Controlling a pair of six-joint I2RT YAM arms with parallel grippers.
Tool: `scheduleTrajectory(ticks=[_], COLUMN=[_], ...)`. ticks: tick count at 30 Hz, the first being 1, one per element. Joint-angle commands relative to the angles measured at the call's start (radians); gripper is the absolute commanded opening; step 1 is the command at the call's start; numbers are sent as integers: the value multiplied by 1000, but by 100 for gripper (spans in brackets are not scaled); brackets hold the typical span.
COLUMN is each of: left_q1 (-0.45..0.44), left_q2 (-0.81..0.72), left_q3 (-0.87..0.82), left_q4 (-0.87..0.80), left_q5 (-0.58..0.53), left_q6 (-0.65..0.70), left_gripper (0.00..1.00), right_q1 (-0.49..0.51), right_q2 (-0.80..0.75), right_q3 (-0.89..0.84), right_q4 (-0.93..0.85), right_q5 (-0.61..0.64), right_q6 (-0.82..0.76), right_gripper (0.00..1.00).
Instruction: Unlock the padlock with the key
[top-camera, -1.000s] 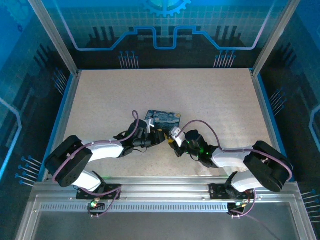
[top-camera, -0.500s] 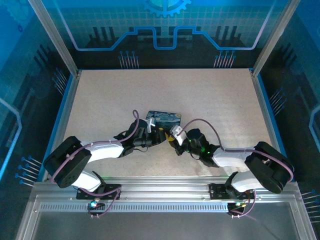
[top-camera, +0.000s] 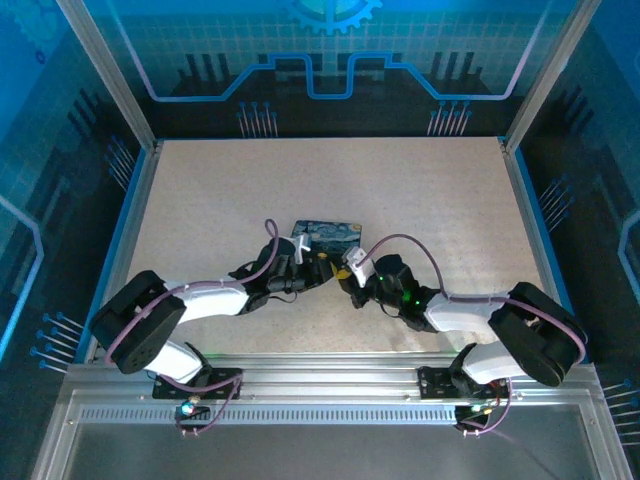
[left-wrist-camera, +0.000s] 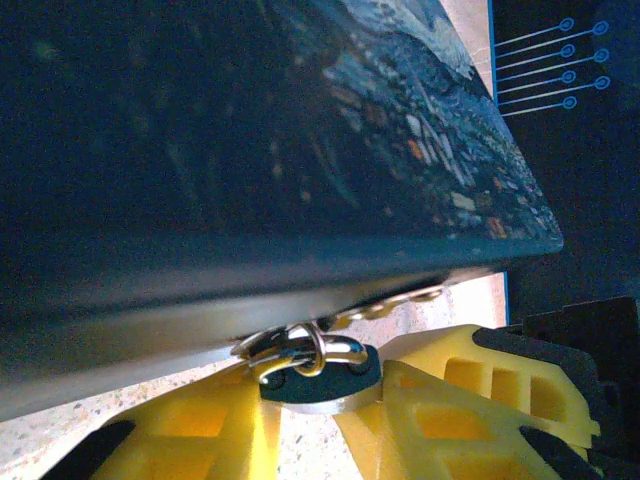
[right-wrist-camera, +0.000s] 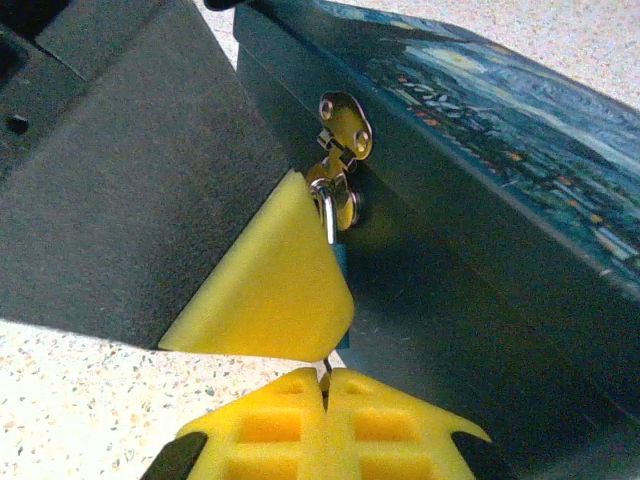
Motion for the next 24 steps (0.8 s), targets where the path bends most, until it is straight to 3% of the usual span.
scheduleTrajectory(ticks=[1,12,24], left_q1=[-47,-45,-4], left_q2=[48,92,-64], left_q3=[11,-14,-107], left_q4=[64,132,69], left_q5=[83,64,-17], left_q6=[-22,-37,-33], left_gripper=[29,43,60], right_q1=[-20,-26,-26], right_q2=[15,94,85], right_q3=[-9,-93,-100], right_q4=[142,173,116], right_q5=[-8,-5,-42], right_q6=[58,122,180], right_gripper=[0,0,0])
